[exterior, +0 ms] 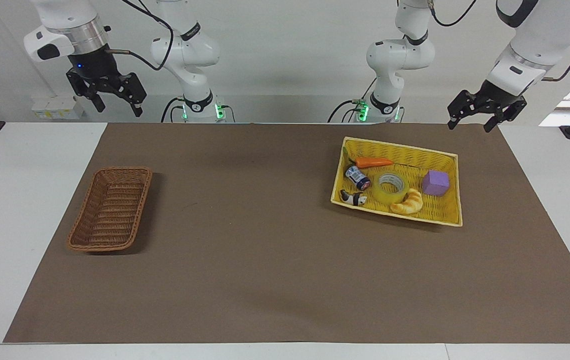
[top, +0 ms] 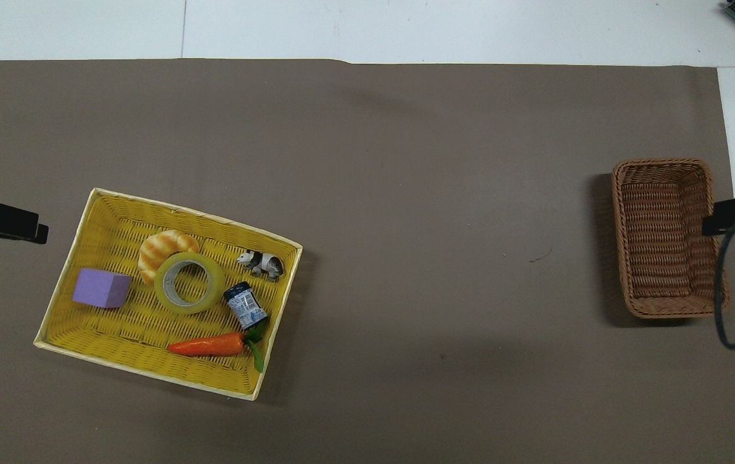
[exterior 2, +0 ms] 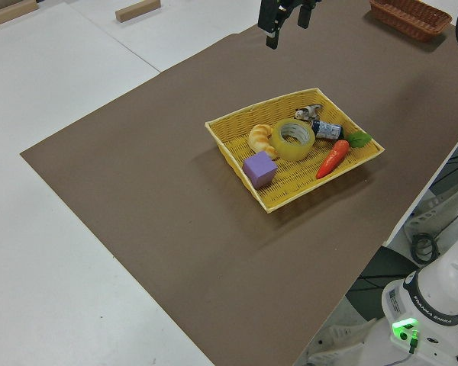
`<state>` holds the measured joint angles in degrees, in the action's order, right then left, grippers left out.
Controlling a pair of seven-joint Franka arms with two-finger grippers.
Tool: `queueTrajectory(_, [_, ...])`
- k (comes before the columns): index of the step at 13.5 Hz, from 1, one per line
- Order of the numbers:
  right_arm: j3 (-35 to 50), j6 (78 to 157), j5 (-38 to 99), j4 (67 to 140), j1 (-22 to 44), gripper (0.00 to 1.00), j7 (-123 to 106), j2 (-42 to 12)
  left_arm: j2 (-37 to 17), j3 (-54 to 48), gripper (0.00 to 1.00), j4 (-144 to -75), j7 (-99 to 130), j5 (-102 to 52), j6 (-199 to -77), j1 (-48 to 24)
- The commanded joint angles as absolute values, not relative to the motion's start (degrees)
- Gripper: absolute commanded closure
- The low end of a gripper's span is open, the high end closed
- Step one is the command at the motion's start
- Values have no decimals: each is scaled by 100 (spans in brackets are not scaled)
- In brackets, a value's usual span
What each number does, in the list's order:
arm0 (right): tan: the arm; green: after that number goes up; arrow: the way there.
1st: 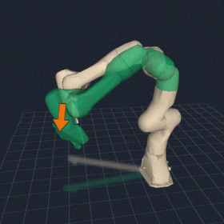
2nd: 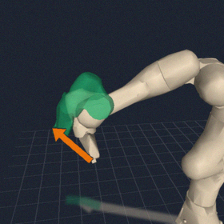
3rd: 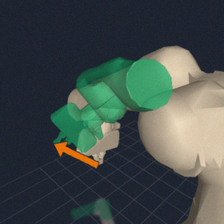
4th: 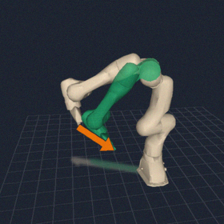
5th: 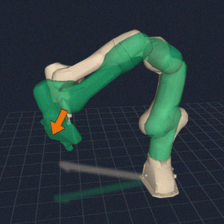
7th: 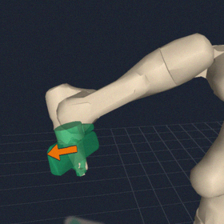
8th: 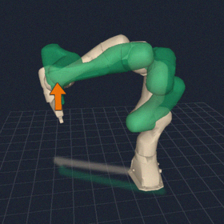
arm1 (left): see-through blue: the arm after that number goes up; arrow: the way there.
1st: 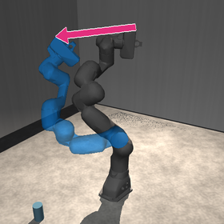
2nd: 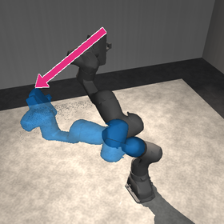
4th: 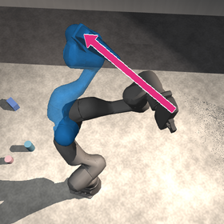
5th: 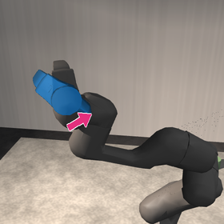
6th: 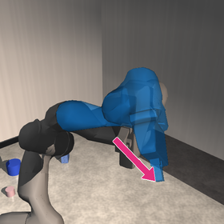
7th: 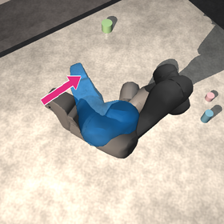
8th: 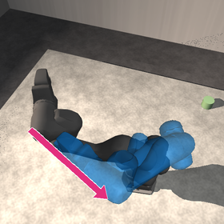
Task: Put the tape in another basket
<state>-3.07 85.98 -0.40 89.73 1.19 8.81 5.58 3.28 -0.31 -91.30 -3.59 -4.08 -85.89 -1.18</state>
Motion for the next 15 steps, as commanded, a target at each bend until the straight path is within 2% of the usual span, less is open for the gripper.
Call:
queueTrajectory(1, [-334,8569,-9,8921,132,0,782,554,527,26,0,-9351,-395,-308,-8561,-123])
queueTrajectory(15, [-334,8569,-9,8921,132,0,782,554,527,18,0,-9325,-316,-325,-8596,-123])
